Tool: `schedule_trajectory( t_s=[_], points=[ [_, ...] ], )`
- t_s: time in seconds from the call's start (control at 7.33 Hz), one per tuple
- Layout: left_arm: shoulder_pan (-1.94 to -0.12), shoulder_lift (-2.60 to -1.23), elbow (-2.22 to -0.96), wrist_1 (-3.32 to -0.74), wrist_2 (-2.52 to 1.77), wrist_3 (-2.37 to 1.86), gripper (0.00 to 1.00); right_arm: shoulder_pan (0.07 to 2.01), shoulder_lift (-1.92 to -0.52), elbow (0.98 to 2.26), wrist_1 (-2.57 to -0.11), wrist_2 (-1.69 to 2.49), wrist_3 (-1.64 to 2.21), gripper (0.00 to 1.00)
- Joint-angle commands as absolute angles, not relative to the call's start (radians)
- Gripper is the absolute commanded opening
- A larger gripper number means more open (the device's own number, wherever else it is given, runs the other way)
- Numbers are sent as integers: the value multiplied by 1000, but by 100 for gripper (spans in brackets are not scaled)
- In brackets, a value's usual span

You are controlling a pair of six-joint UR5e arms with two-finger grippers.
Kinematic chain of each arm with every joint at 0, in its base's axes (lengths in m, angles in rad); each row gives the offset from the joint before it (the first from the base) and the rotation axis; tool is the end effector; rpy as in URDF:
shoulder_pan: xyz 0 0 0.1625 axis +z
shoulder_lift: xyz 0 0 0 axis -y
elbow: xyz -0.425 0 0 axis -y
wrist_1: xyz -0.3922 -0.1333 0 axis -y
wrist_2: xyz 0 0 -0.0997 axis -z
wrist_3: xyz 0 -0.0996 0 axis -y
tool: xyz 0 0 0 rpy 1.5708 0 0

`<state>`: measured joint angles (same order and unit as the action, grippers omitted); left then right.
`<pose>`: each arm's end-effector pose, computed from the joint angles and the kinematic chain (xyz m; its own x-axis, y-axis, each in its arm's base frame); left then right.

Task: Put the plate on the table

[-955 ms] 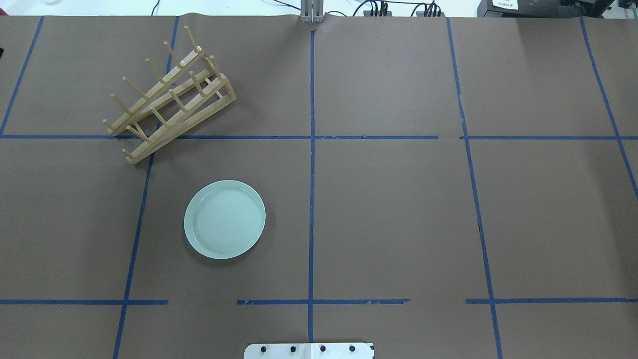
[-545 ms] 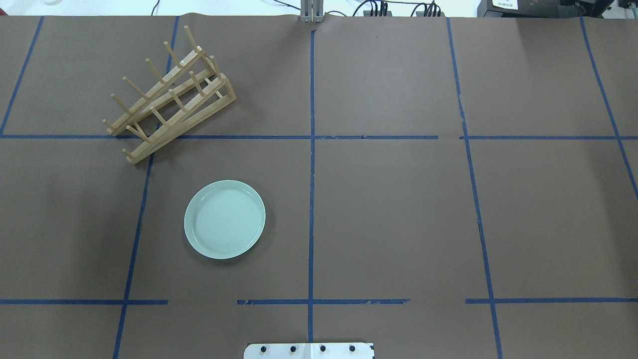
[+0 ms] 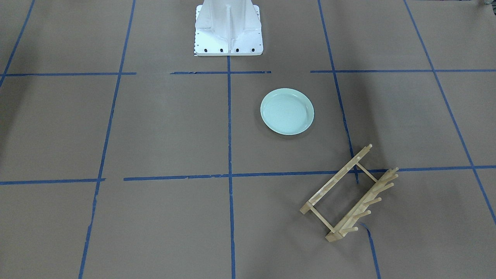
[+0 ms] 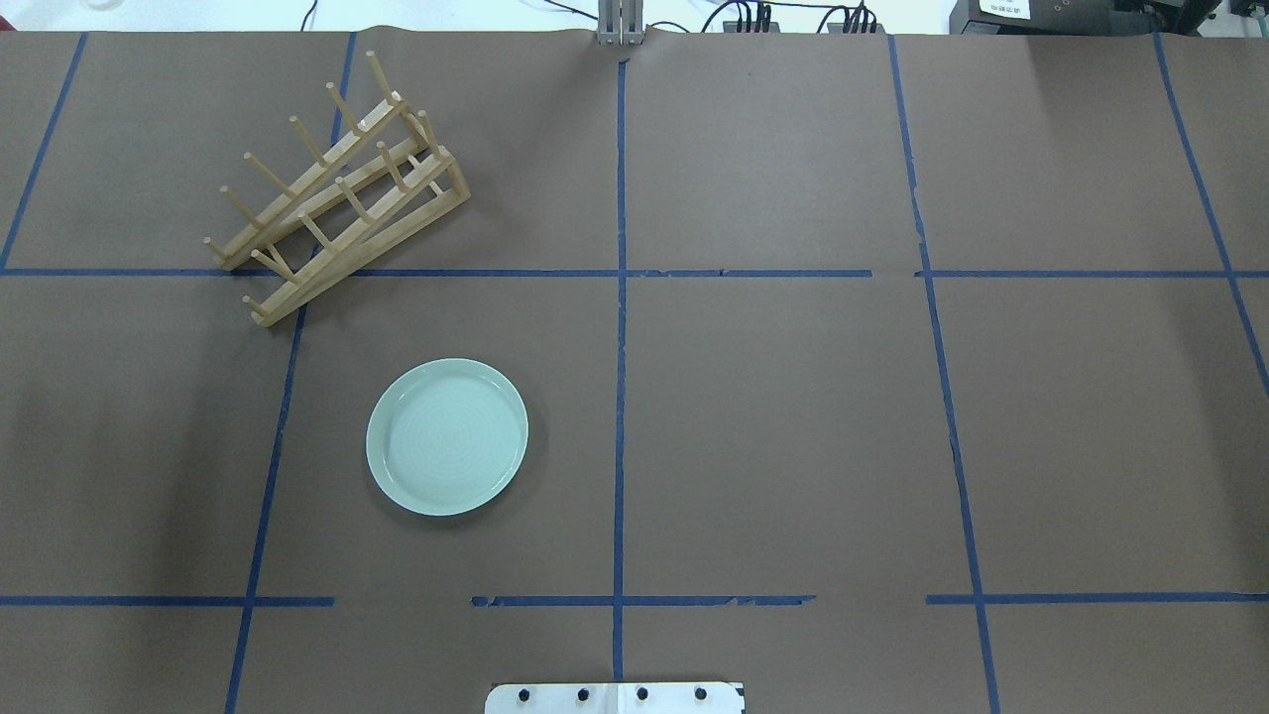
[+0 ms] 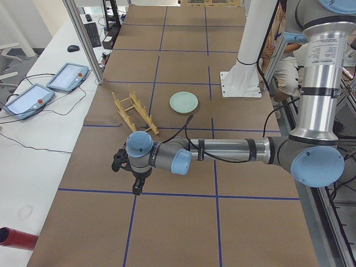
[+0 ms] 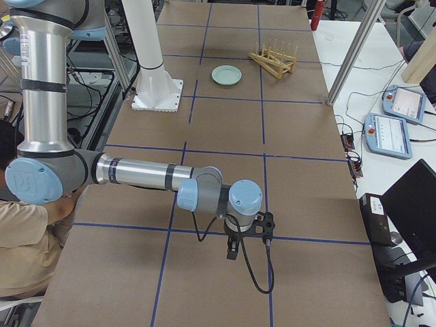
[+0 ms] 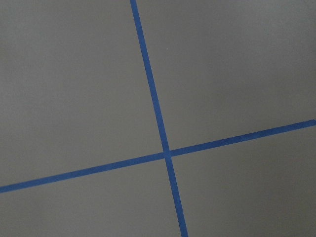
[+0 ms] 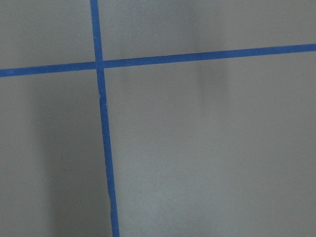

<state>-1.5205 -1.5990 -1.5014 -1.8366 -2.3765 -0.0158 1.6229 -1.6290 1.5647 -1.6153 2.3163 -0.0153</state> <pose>-0.0354 -0.5188 0.6485 0.6843 0.1799 -0.7066 -0.0382 0.9766 0.2116 0.0895 -0.4538 0.6956 0.7306 0.0966 0.6759 -0.0406 0.9943 -0.0983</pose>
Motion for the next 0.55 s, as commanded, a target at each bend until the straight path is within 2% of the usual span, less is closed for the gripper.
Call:
schedule_trajectory(
  t_s=[0.0, 0.41],
  points=[
    [-1519, -1588, -1494, -1833, -2391, -18, 100, 1623, -1629, 1565, -1615, 2316, -15, 100],
    [-1526, -1557, -1505, -1821, -2384, -6, 100, 1623, -1629, 1565, -1615, 2316, -15, 100]
  ],
)
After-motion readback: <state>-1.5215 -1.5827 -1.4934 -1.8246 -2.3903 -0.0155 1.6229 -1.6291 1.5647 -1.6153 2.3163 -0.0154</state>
